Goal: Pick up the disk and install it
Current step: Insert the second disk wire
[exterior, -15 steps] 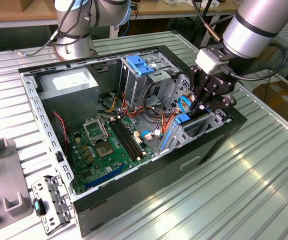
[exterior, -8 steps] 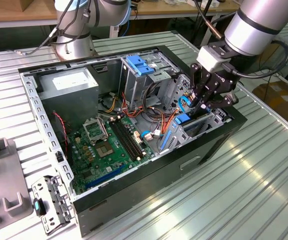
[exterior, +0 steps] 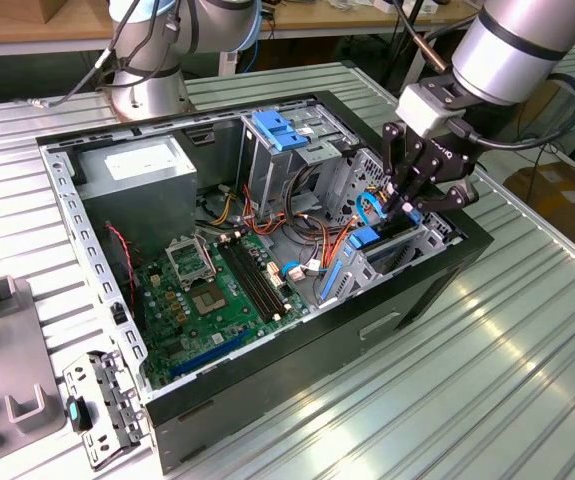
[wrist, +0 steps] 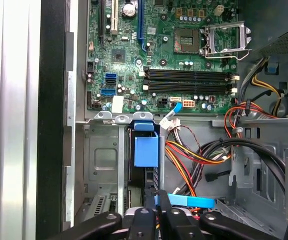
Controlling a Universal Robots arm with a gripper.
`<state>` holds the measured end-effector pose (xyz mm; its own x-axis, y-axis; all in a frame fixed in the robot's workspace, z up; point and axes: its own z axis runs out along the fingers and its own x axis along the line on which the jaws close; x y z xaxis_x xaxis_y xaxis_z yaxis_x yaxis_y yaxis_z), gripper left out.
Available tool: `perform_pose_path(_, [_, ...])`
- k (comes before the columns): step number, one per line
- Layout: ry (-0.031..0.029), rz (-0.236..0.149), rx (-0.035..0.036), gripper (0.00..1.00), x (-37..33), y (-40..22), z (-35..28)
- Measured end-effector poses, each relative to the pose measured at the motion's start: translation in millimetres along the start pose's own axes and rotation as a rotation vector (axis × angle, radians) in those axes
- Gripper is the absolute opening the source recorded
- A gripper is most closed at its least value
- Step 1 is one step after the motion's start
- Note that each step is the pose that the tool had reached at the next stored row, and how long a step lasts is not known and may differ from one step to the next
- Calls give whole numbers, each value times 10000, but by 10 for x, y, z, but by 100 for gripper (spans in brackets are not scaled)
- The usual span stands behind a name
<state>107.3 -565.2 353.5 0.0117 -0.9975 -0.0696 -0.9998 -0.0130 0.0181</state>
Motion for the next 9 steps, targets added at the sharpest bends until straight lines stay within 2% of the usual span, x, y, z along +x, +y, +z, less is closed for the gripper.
perform_pose_path(1, [0, 0, 0, 11, 0, 0, 0])
perform_pose_path(9, [2, 0, 0, 11, 0, 0, 0])
